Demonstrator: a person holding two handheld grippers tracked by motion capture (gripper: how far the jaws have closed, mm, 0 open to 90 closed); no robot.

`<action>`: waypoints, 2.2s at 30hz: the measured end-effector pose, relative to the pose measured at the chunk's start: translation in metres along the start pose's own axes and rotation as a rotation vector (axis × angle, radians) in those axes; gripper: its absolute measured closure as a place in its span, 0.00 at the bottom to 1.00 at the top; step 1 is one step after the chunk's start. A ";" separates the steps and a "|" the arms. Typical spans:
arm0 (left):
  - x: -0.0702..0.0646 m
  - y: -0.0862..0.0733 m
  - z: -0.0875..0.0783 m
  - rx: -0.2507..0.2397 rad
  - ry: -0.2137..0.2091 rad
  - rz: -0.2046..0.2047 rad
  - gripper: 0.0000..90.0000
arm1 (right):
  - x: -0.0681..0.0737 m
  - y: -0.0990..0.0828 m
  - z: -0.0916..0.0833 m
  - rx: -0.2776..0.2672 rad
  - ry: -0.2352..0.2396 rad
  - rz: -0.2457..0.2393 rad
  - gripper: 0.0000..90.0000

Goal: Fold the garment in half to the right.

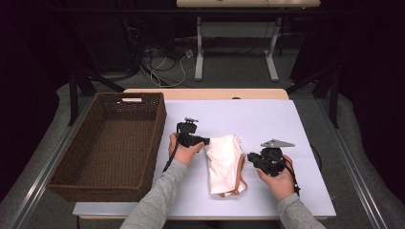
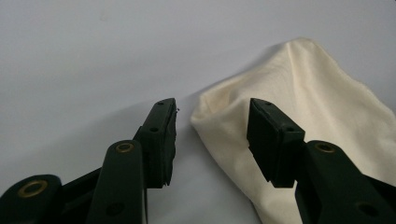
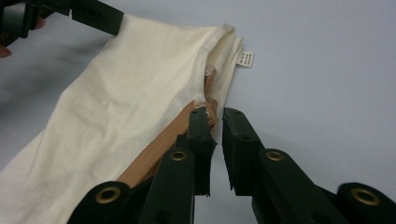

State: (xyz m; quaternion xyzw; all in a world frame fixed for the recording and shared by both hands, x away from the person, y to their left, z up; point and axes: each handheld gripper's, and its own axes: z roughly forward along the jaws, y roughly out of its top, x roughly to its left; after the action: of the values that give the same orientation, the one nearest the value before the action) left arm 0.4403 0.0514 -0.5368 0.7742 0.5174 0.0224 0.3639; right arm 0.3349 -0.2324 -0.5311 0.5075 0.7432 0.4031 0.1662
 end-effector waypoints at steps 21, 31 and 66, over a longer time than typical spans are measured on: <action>-0.006 -0.001 0.019 0.042 0.011 -0.033 0.75 | 0.004 0.000 -0.001 -0.005 0.019 -0.018 0.90; -0.009 0.002 0.021 0.030 0.018 -0.016 0.92 | 0.005 -0.001 0.000 0.000 0.028 -0.008 0.88; 0.007 0.037 0.009 -0.026 0.039 0.037 0.95 | 0.041 0.012 0.004 -0.035 0.215 -0.373 0.44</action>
State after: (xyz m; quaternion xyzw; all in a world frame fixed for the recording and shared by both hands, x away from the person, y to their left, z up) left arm 0.4763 0.0453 -0.5241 0.7782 0.5096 0.0508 0.3634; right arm 0.3272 -0.1926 -0.5178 0.3123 0.8305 0.4301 0.1666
